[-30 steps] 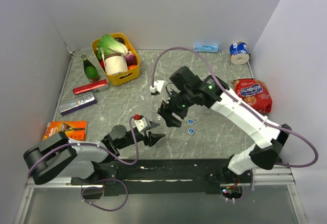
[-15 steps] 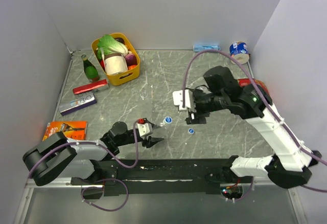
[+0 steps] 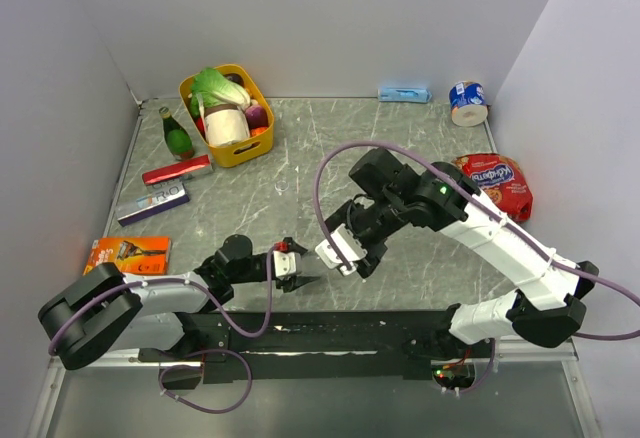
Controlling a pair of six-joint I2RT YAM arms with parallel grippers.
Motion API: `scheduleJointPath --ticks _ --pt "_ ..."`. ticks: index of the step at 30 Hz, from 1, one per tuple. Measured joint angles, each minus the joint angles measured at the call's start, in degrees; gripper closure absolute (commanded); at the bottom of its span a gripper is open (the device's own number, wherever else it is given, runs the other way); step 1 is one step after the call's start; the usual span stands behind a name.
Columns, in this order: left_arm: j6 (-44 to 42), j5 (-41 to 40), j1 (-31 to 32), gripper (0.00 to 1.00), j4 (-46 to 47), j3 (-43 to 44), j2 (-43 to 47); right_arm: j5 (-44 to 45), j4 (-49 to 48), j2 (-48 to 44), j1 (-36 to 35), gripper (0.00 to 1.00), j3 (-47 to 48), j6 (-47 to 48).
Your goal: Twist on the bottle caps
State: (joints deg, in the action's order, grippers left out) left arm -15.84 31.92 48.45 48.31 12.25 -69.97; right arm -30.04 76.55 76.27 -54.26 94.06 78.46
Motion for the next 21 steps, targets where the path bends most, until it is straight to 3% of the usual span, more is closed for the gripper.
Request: scheduleJointPath --ticks 15,21 --pt "-1.3 0.8 0.0 0.99 -0.1 0.9 0.0 0.0 0.5 1.6 -1.9 0.40 -0.6 4.2" --pt "-1.6 0.8 0.0 0.99 0.0 0.9 0.0 0.0 0.6 3.3 -2.0 0.52 -0.6 4.5"
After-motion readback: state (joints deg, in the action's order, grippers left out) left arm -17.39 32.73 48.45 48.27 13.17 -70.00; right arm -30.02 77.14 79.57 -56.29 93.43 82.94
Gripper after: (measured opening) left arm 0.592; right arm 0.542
